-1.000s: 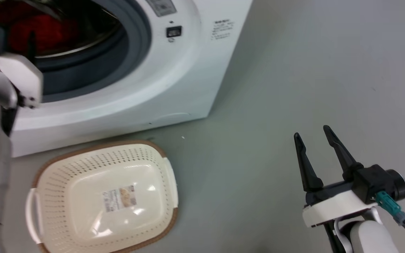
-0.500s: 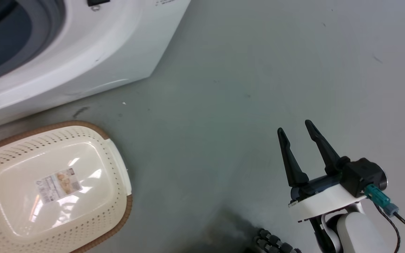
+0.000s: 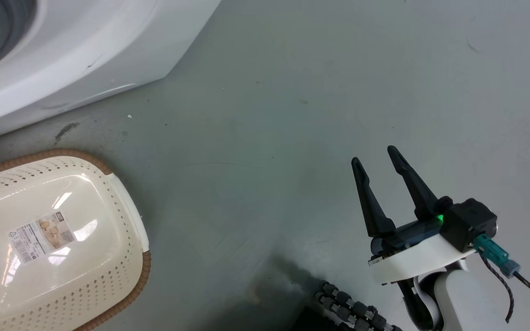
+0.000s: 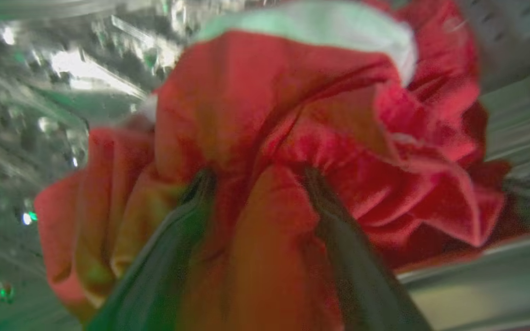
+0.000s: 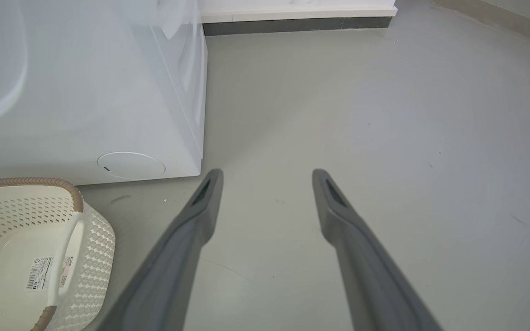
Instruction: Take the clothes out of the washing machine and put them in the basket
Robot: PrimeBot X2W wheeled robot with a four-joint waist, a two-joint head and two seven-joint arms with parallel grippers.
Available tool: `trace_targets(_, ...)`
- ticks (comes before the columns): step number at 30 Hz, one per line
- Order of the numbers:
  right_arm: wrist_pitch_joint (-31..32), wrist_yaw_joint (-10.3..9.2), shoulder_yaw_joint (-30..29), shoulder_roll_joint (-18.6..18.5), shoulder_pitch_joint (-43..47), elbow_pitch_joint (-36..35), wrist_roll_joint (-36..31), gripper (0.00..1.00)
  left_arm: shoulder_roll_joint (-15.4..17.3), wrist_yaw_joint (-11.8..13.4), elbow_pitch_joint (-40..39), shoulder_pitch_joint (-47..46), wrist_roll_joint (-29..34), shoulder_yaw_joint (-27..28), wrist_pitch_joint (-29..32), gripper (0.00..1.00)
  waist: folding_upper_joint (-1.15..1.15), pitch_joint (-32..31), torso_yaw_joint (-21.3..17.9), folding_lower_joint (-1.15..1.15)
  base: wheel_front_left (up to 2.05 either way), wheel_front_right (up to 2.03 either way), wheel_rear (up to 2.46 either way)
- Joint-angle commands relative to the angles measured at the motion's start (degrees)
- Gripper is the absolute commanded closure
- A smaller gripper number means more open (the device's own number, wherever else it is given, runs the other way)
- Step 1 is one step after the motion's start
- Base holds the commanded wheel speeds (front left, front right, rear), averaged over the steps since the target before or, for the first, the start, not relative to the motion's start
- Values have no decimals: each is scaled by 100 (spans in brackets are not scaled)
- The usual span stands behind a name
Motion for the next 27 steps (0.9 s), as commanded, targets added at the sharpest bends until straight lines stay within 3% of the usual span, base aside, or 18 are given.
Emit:
trace_targets(1, -19, -6, 11, 14, -96, -13, 41, 0, 79, 5, 44, -81, -114, -57, 274, 0, 0, 33, -18, -1, 0, 0, 0)
trace_targets(2, -19, -6, 16, 14, -107, -11, 43, 0, 101, 5, 55, -104, -184, -68, 444, 0, 0, 43, -23, -1, 0, 0, 0)
trace_targets(3, -19, -6, 24, 15, -120, -4, 55, 0, 125, 4, 80, -118, -242, -92, 621, 7, 0, 51, -28, -1, 0, 0, 0)
trace_targets(4, -20, -6, 24, 15, -136, 5, 63, 0, 149, 4, 58, -138, -272, -109, 716, 52, 0, 59, -29, -1, 0, 0, 0)
trace_targets(5, -20, -6, 24, 15, -136, 5, 63, 0, 149, 4, 58, -138, -272, -109, 716, 52, 0, 59, -29, -1, 0, 0, 0)
trace_targets(6, -20, -6, 29, 15, -149, 5, 79, 0, 164, 4, 43, -147, -331, -103, 793, 87, 0, 67, -33, -1, 0, 0, 0)
trace_targets(7, -20, -6, 38, 15, -153, 7, 94, 0, 165, 3, 56, -137, -386, -72, 853, 100, 0, 67, -38, -1, 0, 0, 0)
trace_targets(10, -20, -6, 45, 15, -157, 10, 113, 0, 209, 85, -91, -99, -366, -63, 691, 100, 0, 61, -49, -1, 0, 0, 0)
trace_targets(17, -20, -6, -25, 14, -198, 55, 97, 0, 96, 317, -123, 129, -505, 51, -300, 100, 0, -65, -37, -1, 0, 0, 0)
trace_targets(27, -20, -6, -241, 12, -129, 168, -49, 0, -584, 717, 562, 747, -987, 344, -2180, 100, 0, -732, 101, -1, 0, 0, 0)
